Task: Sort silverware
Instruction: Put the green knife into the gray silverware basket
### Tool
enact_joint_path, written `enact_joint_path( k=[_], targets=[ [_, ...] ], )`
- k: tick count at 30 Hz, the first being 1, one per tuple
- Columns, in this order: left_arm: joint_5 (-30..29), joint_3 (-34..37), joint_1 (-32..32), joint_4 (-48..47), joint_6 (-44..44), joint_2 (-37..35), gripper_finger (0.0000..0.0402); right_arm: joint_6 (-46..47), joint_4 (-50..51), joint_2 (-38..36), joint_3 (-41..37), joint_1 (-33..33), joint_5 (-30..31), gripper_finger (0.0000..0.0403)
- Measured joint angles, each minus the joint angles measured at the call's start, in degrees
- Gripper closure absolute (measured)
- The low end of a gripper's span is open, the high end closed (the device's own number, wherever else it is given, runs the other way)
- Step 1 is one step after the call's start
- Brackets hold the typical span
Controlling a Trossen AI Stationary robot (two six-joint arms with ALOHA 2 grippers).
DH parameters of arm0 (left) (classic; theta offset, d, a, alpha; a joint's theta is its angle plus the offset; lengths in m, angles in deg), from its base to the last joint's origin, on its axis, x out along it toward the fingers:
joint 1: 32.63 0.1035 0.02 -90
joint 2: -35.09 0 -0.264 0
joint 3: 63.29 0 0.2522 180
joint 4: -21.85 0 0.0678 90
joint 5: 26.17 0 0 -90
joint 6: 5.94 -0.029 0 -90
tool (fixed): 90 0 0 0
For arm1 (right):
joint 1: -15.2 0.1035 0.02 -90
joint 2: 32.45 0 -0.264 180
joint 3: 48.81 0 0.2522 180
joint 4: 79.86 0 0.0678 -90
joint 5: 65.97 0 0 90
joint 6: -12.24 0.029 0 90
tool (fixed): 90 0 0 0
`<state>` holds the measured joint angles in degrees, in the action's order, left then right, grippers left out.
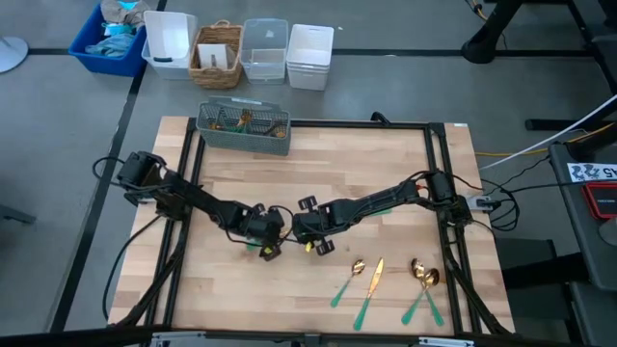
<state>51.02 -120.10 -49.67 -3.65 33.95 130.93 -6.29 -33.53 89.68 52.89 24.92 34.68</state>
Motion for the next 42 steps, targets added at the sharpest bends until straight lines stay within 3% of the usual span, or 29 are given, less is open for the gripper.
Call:
enact_joint_path(
  k=[8,20,27,31,42],
  targets=[
    [8.3,0.1,2.2,4.2,1.8,0.0,0.0373,0.0,-0.1,0.0,0.0,0.1,-6.9,0.0311],
    [16.3,0.2,6.1,8.4,2.2,0.2,0.0372,0.0,0.0,0.0,0.0,0.4,-7.3,0.0311],
    [16.2,0.2,6.7,7.8,-0.5,0.2,0.0371,-0.2,0.6,0.0,0.0,2.0,-7.0,0.0311],
    [16.1,0.1,6.6,7.6,-2.9,0.0,0.0371,-0.2,0.8,0.0,0.1,2.6,-4.0,0.0311],
    [12.8,0.0,5.2,3.7,-5.9,-4.0,0.0371,4.8,11.1,-2.0,2.8,2.7,-1.2,0.0311]
  ],
)
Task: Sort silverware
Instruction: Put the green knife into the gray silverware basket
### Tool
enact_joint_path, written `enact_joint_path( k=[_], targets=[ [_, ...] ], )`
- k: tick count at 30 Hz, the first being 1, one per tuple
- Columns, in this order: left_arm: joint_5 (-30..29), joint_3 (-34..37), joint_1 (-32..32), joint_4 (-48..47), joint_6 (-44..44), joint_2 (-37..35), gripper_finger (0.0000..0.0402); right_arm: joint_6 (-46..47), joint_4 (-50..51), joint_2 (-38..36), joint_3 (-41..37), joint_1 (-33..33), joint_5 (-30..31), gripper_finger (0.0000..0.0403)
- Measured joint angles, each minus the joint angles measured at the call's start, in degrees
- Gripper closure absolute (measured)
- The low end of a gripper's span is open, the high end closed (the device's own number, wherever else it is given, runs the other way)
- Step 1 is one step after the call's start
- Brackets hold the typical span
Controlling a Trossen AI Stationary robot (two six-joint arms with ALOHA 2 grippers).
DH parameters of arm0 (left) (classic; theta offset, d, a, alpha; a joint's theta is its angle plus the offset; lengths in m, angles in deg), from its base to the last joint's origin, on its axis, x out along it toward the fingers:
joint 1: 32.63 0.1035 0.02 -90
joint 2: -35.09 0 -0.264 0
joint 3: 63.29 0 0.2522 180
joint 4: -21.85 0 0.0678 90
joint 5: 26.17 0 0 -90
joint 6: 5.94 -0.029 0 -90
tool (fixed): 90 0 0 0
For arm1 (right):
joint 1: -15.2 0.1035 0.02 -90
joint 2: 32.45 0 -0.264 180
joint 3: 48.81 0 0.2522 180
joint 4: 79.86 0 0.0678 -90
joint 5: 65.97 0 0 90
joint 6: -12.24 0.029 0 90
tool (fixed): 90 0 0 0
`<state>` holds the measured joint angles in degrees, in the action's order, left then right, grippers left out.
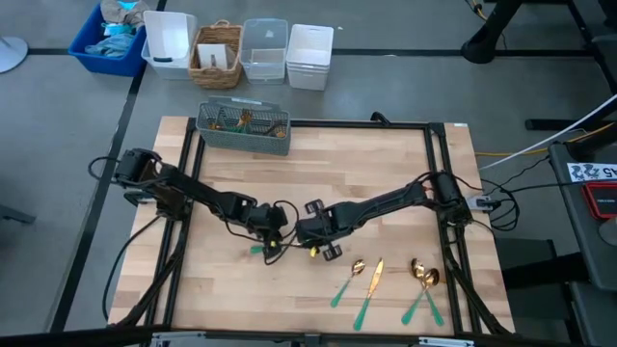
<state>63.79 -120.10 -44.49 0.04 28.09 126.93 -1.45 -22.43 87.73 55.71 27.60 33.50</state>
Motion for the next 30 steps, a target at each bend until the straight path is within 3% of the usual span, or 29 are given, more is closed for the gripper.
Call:
enact_joint_path(
  k=[7,13,16,21,26,30],
  targets=[
    [-2.2,0.0,-2.6,-1.8,-2.4,-1.4,0.0371,7.9,10.2,-5.6,-1.8,0.3,-0.9,0.0311],
    [-3.8,0.1,-4.4,-3.5,-1.2,-1.7,0.0371,14.7,8.9,-16.2,-12.7,0.4,-1.2,0.0311],
    [-3.8,0.0,-5.4,-3.4,-1.8,-2.0,0.0371,19.6,-0.3,-23.6,-22.8,0.4,0.1,0.0311],
    [-3.9,0.0,-7.7,-3.4,-5.3,-2.3,0.0371,23.4,-32.5,-31.5,-39.9,0.4,-2.3,0.0311],
    [-5.2,0.0,-9.4,0.1,-7.4,-1.3,0.0368,23.5,-58.1,-29.9,-47.4,0.4,-4.9,0.0311],
    [-8.9,0.0,-10.2,2.9,-10.5,-0.4,0.0343,22.9,-64.3,-26.2,-47.4,0.4,-5.3,0.0311]
  ],
)
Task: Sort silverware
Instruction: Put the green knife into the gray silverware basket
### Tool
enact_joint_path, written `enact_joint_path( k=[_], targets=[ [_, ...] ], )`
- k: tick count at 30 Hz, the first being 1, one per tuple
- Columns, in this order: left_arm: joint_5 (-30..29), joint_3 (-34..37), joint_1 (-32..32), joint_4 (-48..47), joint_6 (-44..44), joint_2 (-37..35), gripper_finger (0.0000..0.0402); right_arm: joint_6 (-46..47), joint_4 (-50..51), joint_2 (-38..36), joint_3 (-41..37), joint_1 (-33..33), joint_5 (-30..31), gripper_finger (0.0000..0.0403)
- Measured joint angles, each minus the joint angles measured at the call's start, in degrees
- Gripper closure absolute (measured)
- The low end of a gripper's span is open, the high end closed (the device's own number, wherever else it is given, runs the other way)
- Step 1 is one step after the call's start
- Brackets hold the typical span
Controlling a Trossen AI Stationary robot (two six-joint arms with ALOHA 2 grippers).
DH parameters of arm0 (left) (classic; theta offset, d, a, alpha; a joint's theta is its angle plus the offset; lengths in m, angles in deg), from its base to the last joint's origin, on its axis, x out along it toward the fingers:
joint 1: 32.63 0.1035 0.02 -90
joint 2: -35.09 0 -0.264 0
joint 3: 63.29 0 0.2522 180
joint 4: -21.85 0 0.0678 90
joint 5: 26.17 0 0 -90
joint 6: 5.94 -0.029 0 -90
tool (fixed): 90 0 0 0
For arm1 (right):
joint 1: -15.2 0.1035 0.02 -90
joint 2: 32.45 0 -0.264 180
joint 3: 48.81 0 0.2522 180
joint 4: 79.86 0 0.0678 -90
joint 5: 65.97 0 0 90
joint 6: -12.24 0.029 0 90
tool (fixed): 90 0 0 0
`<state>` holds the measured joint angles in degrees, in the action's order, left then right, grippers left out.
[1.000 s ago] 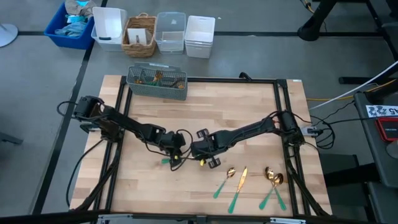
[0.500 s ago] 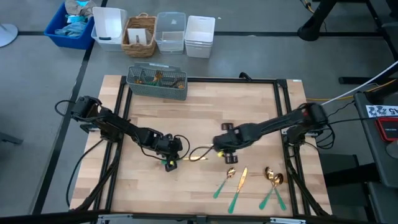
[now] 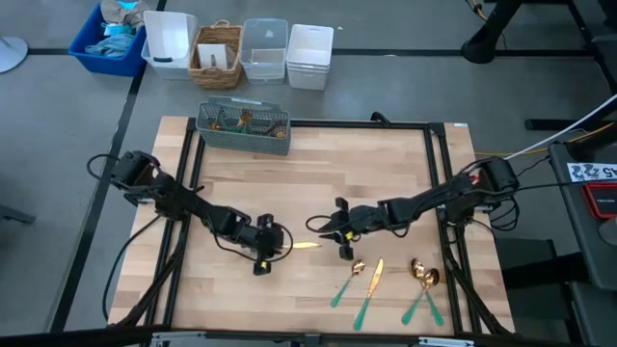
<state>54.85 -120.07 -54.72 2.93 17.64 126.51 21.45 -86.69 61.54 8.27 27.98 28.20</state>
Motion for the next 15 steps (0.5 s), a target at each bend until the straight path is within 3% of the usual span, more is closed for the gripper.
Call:
enact_joint_path(
  k=[7,15],
  targets=[
    [-2.4,0.0,0.1,-1.0,-0.9,1.0,0.0288,-2.2,-6.9,4.8,0.0,0.0,-3.8,0.0311],
    [-3.2,-0.1,0.0,-1.1,-1.7,5.3,0.0289,-3.7,-6.3,6.5,2.4,0.0,-4.2,0.0311]
  ],
)
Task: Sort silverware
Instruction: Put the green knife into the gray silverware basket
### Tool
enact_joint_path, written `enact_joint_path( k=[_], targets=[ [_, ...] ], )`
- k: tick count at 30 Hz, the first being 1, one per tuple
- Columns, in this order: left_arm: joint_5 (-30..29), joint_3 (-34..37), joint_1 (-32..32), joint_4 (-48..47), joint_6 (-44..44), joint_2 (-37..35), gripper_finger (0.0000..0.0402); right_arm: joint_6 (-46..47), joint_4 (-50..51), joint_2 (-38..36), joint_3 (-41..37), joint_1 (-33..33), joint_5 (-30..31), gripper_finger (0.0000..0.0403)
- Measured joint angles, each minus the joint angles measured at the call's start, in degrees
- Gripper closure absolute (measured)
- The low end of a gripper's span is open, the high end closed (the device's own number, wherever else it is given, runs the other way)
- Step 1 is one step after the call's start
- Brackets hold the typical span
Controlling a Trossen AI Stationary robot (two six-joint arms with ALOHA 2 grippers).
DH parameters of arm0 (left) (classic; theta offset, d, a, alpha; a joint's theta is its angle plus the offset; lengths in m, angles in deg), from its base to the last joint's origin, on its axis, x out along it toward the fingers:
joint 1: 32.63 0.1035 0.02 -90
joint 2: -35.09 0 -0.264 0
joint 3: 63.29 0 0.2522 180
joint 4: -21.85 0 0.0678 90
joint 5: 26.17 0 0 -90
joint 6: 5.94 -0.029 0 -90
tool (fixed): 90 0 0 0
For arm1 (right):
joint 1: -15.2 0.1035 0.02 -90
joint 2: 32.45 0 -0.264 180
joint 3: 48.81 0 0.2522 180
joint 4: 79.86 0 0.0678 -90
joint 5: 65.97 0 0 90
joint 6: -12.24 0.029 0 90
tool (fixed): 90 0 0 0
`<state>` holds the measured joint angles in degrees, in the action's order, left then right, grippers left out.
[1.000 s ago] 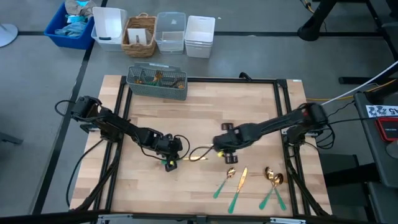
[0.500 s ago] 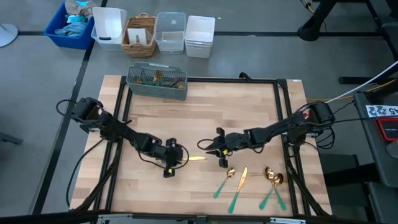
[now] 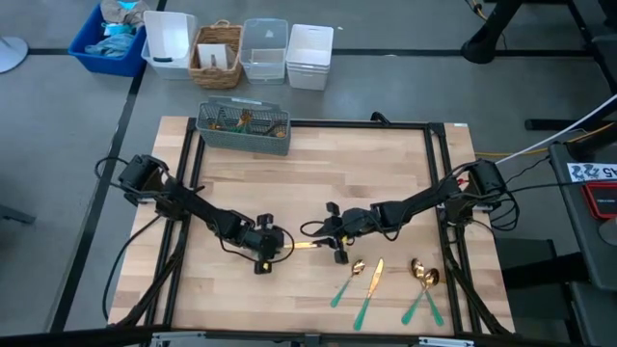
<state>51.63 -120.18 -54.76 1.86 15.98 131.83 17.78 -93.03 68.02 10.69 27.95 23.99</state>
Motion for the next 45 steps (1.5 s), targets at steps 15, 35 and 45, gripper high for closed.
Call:
enact_joint_path(
  k=[15,35,45],
  targets=[
    [-1.5,0.0,0.5,1.3,7.8,1.9,0.0390,-5.1,0.0,4.0,0.9,0.0,0.6,0.0310],
    [7.1,0.2,5.3,7.4,23.0,2.1,0.0381,-16.3,9.6,8.1,6.9,0.0,1.7,0.0310],
    [6.3,0.2,6.3,8.8,22.7,2.2,0.0389,-16.6,11.2,8.2,6.9,0.0,3.9,0.0310]
  ],
)
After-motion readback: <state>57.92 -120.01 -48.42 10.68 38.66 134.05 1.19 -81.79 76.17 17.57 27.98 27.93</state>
